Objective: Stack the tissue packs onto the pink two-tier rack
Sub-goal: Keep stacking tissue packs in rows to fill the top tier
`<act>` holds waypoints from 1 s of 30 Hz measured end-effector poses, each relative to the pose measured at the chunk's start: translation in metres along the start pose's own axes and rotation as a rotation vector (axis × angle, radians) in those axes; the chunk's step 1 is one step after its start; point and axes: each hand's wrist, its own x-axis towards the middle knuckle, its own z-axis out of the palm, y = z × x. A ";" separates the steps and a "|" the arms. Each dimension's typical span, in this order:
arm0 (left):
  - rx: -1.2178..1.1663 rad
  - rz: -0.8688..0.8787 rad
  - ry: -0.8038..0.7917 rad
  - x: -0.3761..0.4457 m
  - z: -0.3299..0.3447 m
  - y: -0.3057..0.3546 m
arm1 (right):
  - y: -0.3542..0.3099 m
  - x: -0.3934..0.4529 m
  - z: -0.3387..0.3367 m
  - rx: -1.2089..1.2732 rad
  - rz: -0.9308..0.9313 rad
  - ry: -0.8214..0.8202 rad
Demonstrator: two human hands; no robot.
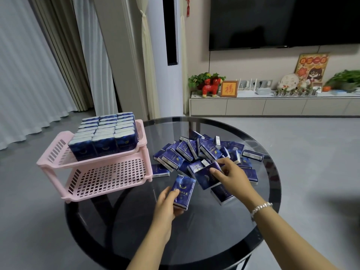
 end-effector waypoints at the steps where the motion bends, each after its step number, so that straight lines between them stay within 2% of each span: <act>1: -0.009 -0.013 0.002 -0.002 0.000 0.000 | -0.003 -0.004 0.002 0.030 0.012 0.002; 3: -0.045 -0.041 0.012 -0.006 0.000 0.001 | -0.007 -0.013 0.008 0.157 0.046 0.013; 8: -0.096 -0.043 -0.020 -0.014 -0.002 0.002 | -0.017 -0.030 0.030 0.704 0.278 0.029; 11: -0.107 -0.020 -0.102 -0.018 -0.003 0.001 | -0.023 -0.041 0.047 0.835 0.315 0.077; 14: -0.093 0.006 -0.166 -0.019 -0.003 -0.001 | -0.029 -0.052 0.059 0.849 0.235 0.047; 19: -0.113 0.025 -0.198 -0.017 -0.004 -0.002 | -0.025 -0.062 0.072 0.730 0.181 -0.003; 24: 0.079 0.025 -0.119 -0.014 -0.008 -0.002 | -0.022 -0.063 0.071 0.711 0.128 -0.067; 27: 0.180 0.062 -0.103 -0.012 -0.012 0.003 | -0.022 -0.060 0.062 0.727 0.095 -0.191; 30: 0.346 0.076 -0.169 -0.010 -0.021 0.009 | -0.018 -0.053 0.052 0.757 0.083 -0.365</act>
